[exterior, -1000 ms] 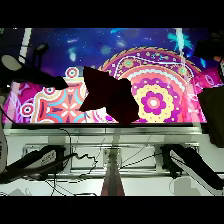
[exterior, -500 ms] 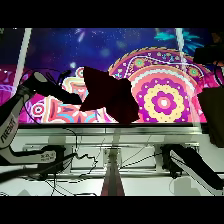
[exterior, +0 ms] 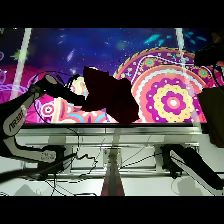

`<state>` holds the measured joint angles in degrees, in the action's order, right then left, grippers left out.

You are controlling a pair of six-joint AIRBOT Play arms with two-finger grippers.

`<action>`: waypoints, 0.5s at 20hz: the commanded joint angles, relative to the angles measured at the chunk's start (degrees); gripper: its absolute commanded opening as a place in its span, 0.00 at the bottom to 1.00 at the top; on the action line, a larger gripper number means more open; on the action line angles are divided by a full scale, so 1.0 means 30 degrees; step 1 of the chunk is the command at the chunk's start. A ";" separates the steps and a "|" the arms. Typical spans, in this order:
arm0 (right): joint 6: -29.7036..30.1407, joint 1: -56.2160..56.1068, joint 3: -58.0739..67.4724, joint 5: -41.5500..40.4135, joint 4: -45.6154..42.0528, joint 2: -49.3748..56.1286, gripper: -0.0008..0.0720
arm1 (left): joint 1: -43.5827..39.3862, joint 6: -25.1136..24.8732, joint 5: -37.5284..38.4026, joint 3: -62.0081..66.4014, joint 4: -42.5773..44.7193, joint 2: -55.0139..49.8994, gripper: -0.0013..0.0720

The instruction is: Fold the clothes and pants, and hang the long-sleeved shirts on hangers.

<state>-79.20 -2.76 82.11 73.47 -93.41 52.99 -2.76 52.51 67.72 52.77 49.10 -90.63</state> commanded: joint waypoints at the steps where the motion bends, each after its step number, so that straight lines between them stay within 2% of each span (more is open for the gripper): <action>1: 0.1355 0.0801 -0.0466 0.0248 -0.0568 0.0015 0.03 | 0.0255 -0.0015 0.1333 0.1603 -0.0896 0.0780 0.03; 3: 0.2776 0.2055 -0.1967 0.0911 -0.0415 0.0007 0.03 | 0.0306 -0.0015 0.1435 0.2856 -0.0896 0.2535 0.03; 5: 0.3322 0.3417 -0.4648 0.0765 0.0481 0.0000 0.03 | 0.0306 -0.0015 0.1188 0.3956 -0.0911 0.4976 0.03; 8: 0.4269 0.4379 -0.9129 0.0095 0.3388 0.0000 0.03 | 0.0437 -0.0022 0.0022 0.4699 -0.0889 0.8845 0.03; 10: 0.4881 0.4357 -1.1803 -0.0401 0.6353 0.0007 0.03 | 0.0612 -0.0015 -0.2171 0.4699 -0.0896 1.1533 0.04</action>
<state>-68.12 8.69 57.39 73.84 -85.41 53.06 -1.50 52.49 67.99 65.39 46.54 -66.06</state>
